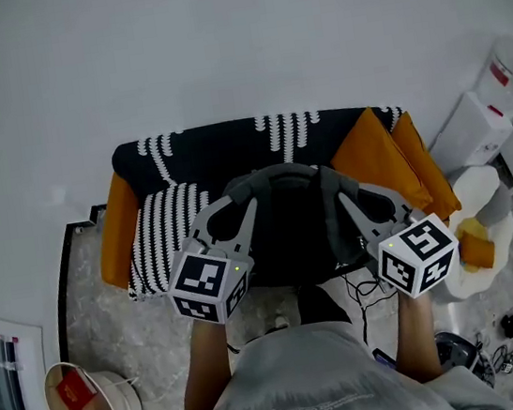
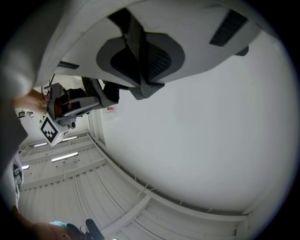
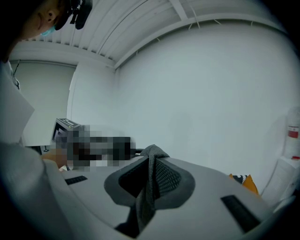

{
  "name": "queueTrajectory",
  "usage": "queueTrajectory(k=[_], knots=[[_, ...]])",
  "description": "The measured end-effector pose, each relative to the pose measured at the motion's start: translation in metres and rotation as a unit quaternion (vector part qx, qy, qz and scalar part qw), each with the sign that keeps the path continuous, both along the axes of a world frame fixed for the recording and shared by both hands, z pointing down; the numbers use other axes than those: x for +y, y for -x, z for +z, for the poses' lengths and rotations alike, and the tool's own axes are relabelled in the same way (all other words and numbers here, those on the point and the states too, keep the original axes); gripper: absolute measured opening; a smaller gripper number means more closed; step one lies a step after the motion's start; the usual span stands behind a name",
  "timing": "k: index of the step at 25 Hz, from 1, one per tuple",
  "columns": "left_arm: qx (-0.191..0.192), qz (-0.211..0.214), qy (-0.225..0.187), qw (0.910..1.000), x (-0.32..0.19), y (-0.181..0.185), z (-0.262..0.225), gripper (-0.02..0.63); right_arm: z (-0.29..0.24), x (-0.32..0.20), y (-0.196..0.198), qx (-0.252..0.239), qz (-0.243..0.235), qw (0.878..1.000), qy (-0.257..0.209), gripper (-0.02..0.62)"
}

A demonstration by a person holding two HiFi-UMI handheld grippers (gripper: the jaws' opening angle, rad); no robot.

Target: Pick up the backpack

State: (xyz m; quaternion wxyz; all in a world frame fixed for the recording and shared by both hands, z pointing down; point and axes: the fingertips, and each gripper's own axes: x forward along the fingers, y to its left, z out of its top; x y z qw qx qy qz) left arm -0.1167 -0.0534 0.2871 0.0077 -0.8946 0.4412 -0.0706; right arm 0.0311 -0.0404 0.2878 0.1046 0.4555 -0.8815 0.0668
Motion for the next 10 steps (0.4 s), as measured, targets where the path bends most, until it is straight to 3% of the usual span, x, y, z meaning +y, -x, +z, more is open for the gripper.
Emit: queueTrajectory(k=[10], knots=[[-0.011, -0.003, 0.018, 0.9998, -0.038, -0.011, 0.014, 0.035, 0.013, -0.043, -0.013, -0.007, -0.002, 1.0, 0.02, 0.035]])
